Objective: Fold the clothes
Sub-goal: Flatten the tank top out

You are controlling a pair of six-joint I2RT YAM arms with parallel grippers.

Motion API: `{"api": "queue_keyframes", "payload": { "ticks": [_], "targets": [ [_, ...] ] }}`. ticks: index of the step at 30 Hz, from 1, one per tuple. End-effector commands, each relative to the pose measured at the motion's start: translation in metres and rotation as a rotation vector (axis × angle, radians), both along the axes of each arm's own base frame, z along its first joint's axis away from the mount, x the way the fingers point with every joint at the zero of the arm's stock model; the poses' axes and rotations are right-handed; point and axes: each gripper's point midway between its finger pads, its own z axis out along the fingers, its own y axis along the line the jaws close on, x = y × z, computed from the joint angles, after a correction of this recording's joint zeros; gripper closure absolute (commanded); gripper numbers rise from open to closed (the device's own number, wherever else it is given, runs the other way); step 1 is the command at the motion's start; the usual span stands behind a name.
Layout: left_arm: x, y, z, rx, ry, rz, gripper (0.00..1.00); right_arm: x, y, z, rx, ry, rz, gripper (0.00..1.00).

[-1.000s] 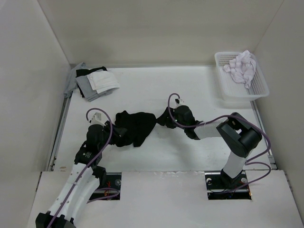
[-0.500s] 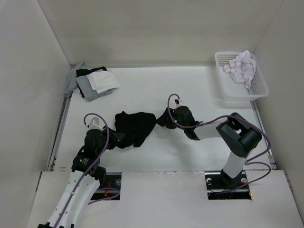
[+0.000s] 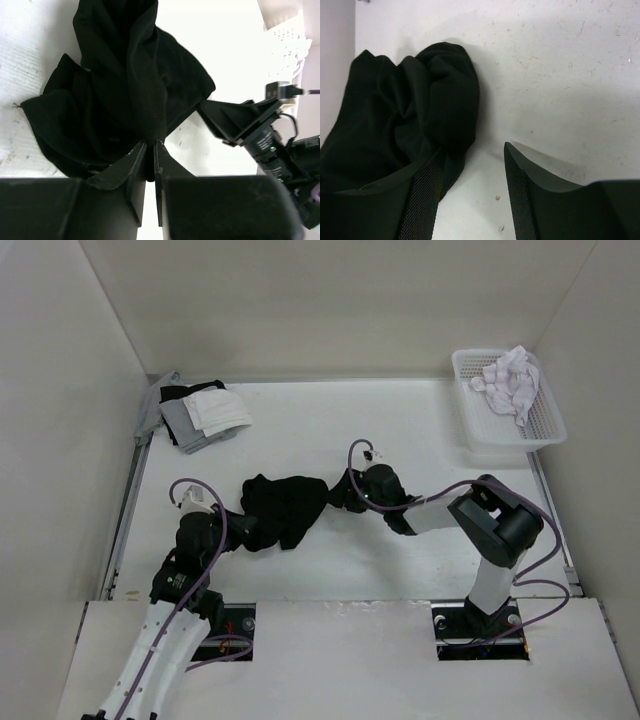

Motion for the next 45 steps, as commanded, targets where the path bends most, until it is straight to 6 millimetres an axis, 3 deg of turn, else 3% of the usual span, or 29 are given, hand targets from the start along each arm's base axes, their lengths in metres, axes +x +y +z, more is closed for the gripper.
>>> {"api": "queue_keyframes", "payload": {
  "ticks": [1,4,6,10,12,15,21,22,25,28,30,32,36,39,42,45],
  "targets": [
    [0.017,0.004,0.019,0.01,-0.088,0.028,0.95,0.014,0.023,0.02,0.073,-0.057,0.026,0.46],
    [0.024,0.008,0.024,0.028,-0.115,0.043,0.96,0.026,0.033,0.023,0.095,-0.065,0.037,0.55],
    [0.029,0.009,0.028,0.037,-0.133,0.049,0.97,0.032,0.038,0.036,0.128,-0.097,0.049,0.64],
    [0.041,0.01,0.046,0.043,-0.189,0.059,0.98,0.033,0.044,0.085,0.221,-0.195,0.083,0.91],
    [0.05,0.01,0.064,0.041,-0.237,0.067,0.98,0.025,0.04,0.111,0.249,-0.23,0.095,0.96],
    [0.062,0.011,0.103,0.029,-0.329,0.087,0.98,-0.006,0.022,0.151,0.269,-0.242,0.116,0.97],
    [0.065,0.015,0.184,-0.015,-0.514,0.121,0.98,-0.121,-0.014,0.231,0.169,-0.245,0.25,0.96],
    [0.062,0.016,0.192,-0.015,-0.533,0.126,0.98,-0.132,-0.02,0.24,0.151,-0.244,0.253,0.96],
    [0.058,0.018,0.193,-0.019,-0.54,0.128,0.98,-0.163,-0.043,0.252,0.097,-0.22,0.226,0.94],
    [0.055,0.017,0.17,-0.019,-0.492,0.124,0.98,-0.169,-0.044,0.226,0.071,-0.164,0.209,0.93],
    [0.053,0.015,0.152,-0.015,-0.451,0.113,0.98,-0.155,-0.04,0.197,0.041,-0.134,0.187,0.93],
    [0.051,0.015,0.135,-0.006,-0.415,0.113,0.98,-0.128,-0.041,0.169,0.011,-0.11,0.139,0.94],
    [0.052,0.013,0.111,-0.001,-0.363,0.104,0.98,-0.047,-0.046,0.129,-0.007,-0.083,0.029,0.96],
    [0.053,0.015,0.091,0.014,-0.321,0.112,0.98,0.019,-0.04,0.114,-0.029,-0.083,-0.016,0.96],
    [0.054,0.02,0.071,0.028,-0.281,0.127,0.98,0.087,-0.027,0.114,-0.049,-0.087,-0.032,0.95],
    [0.053,0.026,0.059,0.035,-0.256,0.144,0.98,0.117,-0.024,0.12,-0.109,-0.078,-0.051,0.76]
  ]
}}
